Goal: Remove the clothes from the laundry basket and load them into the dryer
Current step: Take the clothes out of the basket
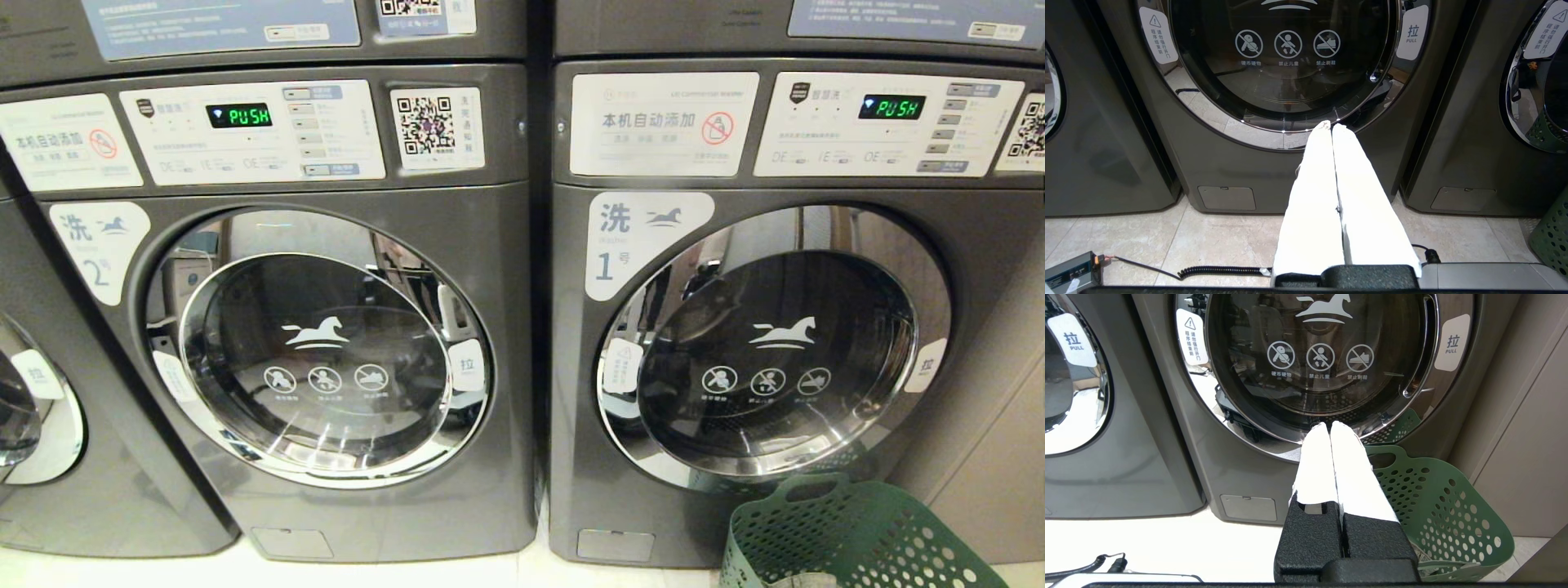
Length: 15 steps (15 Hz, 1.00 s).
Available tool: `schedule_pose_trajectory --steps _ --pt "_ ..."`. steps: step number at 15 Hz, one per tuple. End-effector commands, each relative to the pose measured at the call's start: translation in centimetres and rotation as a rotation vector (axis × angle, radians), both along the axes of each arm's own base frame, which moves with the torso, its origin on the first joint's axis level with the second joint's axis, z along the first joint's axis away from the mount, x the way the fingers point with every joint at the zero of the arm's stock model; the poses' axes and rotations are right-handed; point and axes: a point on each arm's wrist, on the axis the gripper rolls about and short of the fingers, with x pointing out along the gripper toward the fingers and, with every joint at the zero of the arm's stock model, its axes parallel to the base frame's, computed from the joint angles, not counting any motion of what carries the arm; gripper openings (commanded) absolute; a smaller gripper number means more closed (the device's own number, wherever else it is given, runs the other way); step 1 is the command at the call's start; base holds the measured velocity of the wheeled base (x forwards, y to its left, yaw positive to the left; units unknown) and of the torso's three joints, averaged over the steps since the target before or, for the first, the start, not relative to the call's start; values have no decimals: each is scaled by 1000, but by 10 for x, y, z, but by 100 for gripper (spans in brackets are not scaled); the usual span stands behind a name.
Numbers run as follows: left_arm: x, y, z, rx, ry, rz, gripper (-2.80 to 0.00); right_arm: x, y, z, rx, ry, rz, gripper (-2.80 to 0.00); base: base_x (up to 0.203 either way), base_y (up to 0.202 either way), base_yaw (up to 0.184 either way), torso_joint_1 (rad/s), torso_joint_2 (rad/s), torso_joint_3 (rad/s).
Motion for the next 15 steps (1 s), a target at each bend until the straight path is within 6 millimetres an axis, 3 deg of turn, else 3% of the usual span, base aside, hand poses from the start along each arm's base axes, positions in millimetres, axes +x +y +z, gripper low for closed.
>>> schedule_pose_trajectory --steps 1,15 --pt "0 0 0 0 -1 1 -280 0 0 0 1 0 1 -280 0 0 0 0 0 0" --pt "0 0 0 0 -1 -1 -280 0 0 0 -16 2 3 -280 0 0 0 0 0 0"
